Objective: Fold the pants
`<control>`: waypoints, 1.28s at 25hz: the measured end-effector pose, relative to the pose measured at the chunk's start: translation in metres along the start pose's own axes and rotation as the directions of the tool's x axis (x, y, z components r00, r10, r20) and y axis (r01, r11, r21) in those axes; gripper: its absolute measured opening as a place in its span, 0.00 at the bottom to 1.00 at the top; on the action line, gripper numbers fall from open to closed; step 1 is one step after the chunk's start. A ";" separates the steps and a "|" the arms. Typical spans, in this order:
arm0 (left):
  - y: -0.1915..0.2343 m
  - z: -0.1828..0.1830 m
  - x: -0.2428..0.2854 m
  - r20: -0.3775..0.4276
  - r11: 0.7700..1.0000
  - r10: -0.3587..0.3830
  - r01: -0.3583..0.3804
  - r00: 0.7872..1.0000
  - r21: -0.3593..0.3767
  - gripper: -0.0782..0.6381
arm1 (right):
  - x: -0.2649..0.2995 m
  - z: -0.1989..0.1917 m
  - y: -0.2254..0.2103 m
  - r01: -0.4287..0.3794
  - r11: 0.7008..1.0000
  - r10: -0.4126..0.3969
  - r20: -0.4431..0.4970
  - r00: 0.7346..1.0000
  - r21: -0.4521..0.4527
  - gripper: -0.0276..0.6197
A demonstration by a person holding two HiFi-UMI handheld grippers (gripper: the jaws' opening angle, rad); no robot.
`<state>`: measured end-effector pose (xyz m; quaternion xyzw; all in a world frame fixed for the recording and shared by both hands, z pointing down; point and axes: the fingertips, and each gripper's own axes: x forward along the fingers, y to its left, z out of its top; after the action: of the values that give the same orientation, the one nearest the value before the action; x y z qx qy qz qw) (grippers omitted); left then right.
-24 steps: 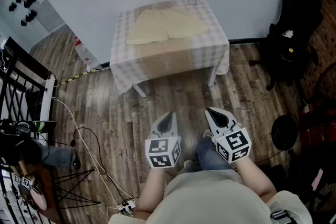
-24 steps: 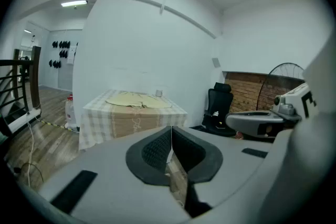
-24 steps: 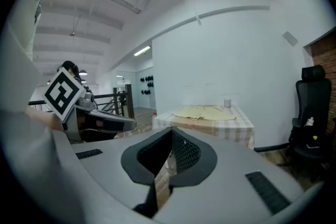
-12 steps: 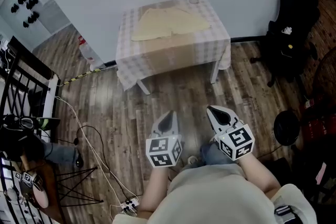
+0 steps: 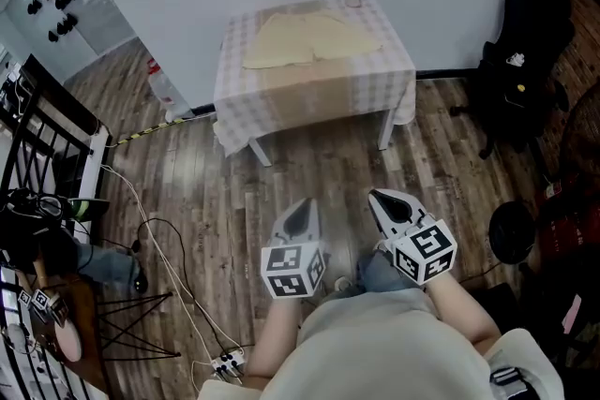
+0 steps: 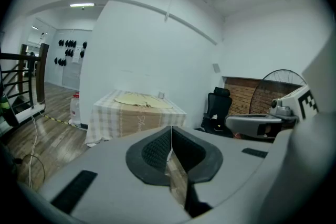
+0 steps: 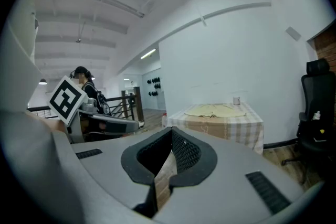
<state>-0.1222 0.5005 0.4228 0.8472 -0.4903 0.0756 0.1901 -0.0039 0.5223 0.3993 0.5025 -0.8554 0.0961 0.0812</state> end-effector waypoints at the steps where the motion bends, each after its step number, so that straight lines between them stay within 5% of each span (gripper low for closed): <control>1: 0.000 0.000 -0.001 -0.001 1.000 0.001 -0.001 1.000 -0.002 0.12 | 0.000 0.000 0.001 0.000 1.000 0.000 -0.003 1.000 -0.005 0.04; 18: 0.010 0.002 0.024 -0.036 1.000 0.020 -0.021 0.999 -0.005 0.12 | 0.032 0.001 -0.013 -0.058 0.998 0.059 -0.026 0.998 0.025 0.04; 32: 0.043 0.033 0.109 -0.045 0.998 0.053 -0.054 0.998 -0.010 0.12 | 0.125 0.028 -0.077 -0.105 0.994 0.106 -0.006 0.994 0.022 0.04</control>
<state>-0.1055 0.3804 0.4372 0.8307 -0.5089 0.0968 0.2039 0.0027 0.3733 0.4075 0.4571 -0.8794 0.1114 0.0735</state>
